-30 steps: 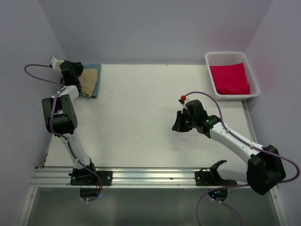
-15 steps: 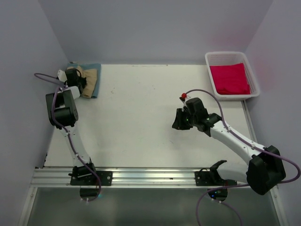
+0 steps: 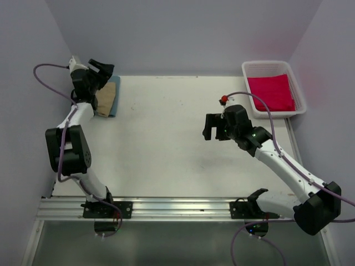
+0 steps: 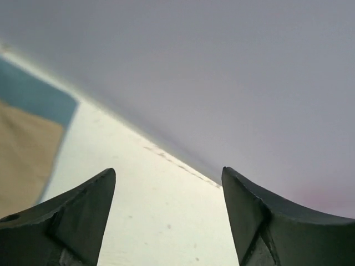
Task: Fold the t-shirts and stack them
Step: Put the neatly folded tshirt into the corner of the board with the left arm
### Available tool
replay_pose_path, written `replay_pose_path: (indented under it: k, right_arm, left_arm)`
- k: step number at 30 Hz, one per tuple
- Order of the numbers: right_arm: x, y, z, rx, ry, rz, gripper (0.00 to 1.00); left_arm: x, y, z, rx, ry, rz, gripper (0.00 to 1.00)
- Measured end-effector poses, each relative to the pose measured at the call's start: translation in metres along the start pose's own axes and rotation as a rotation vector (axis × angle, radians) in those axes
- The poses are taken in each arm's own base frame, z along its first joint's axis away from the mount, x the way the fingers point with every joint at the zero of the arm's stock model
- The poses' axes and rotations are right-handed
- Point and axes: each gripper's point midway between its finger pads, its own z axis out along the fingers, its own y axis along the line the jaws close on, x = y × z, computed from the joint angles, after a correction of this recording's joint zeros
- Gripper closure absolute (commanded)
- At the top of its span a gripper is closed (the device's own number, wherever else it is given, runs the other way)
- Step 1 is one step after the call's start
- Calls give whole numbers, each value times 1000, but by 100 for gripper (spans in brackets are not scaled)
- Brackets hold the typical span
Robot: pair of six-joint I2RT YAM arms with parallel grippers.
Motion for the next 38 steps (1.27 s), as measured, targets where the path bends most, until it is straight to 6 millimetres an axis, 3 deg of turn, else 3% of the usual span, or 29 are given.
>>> replay_pose_path:
  k: [4, 6, 8, 12, 14, 15, 19, 24, 29, 33, 38]
  right_arm:
    - [-23, -10, -14, 68, -74, -25, 1]
    - [-33, -17, -21, 114, -104, -35, 1]
    - [-43, -24, -26, 162, -130, -38, 1]
    - [-58, -41, -37, 275, -184, -38, 1]
    - [-64, -50, -41, 326, -204, -38, 1]
    - [-65, -53, -42, 344, -210, -38, 1]
    - [-73, -68, -47, 417, -223, -32, 1]
    - [-78, -74, -46, 435, -211, -31, 1]
    - [-78, -63, -53, 362, -216, -35, 1]
    - [-88, -49, -81, 271, -295, -26, 1]
    - [-97, -37, -113, 185, -383, -24, 1]
  left_arm:
    - [8, -110, -56, 258, -1, 124, 12]
    - [26, -138, -82, 334, 31, 185, 12]
    - [50, -152, -102, 372, 81, 243, 11]
    - [113, -149, -137, 395, 223, 326, 11]
    - [149, -141, -161, 408, 308, 368, 0]
    - [164, -136, -172, 413, 348, 390, 0]
    - [203, -133, -212, 462, 456, 465, 0]
    - [220, -135, -250, 517, 510, 534, 0]
    - [219, -146, -287, 592, 504, 584, 0]
    - [219, -155, -306, 641, 500, 610, 0]
    - [234, -143, -305, 609, 550, 643, 0]
